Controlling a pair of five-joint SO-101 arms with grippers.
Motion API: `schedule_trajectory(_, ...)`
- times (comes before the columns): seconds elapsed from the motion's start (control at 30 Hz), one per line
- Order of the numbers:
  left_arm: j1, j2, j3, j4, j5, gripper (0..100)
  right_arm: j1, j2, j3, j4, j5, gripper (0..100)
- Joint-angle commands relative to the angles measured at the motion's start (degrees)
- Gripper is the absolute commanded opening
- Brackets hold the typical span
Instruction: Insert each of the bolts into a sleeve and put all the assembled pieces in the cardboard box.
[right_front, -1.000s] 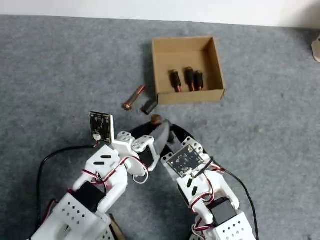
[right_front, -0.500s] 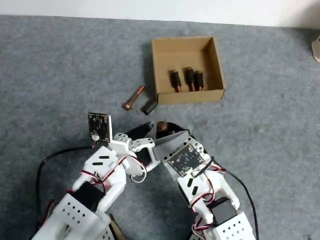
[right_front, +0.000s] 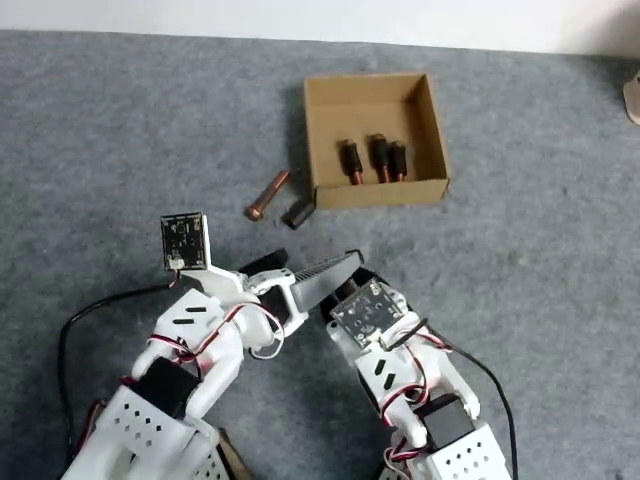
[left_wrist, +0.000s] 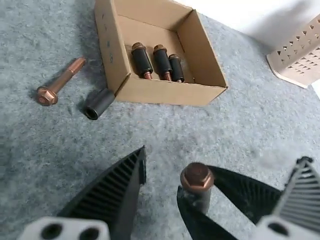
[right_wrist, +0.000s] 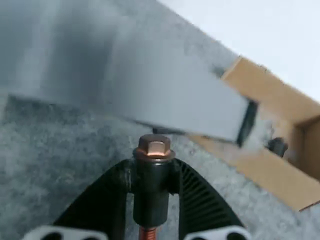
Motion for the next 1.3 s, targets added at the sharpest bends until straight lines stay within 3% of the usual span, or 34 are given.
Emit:
schedule_trajectory(0.0,-1.27,-0.92,-1.36,0.26,2.29,41,1.19,-0.22,0.22,1.27,-1.14,0.5)
schedule_trajectory(0.17,-5.76,-0.92,-2.24,0.26,4.92,40,6.90,-0.13,-2.15,1.54,-1.23,0.5)
schedule_trajectory(0.37,-6.11,-0.92,-2.59,-0.70,4.75,21,8.57,-0.13,-6.11,5.49,-1.23,0.5)
schedule_trajectory(0.53,-6.20,-0.92,-0.13,-4.66,1.05,18,8.57,1.36,-11.38,8.22,-1.23,0.5)
schedule_trajectory(0.7,-6.20,-0.92,3.03,-9.41,0.79,18,11.65,18.95,-19.91,7.25,-1.49,0.5)
schedule_trajectory(0.9,-6.20,-0.92,3.12,-9.41,0.79,17,16.57,42.86,-37.41,6.11,-3.34,0.5)
schedule_trajectory(1.27,-6.20,-0.84,4.18,-9.49,0.79,17,16.75,63.96,-58.15,4.62,-3.52,0.5)
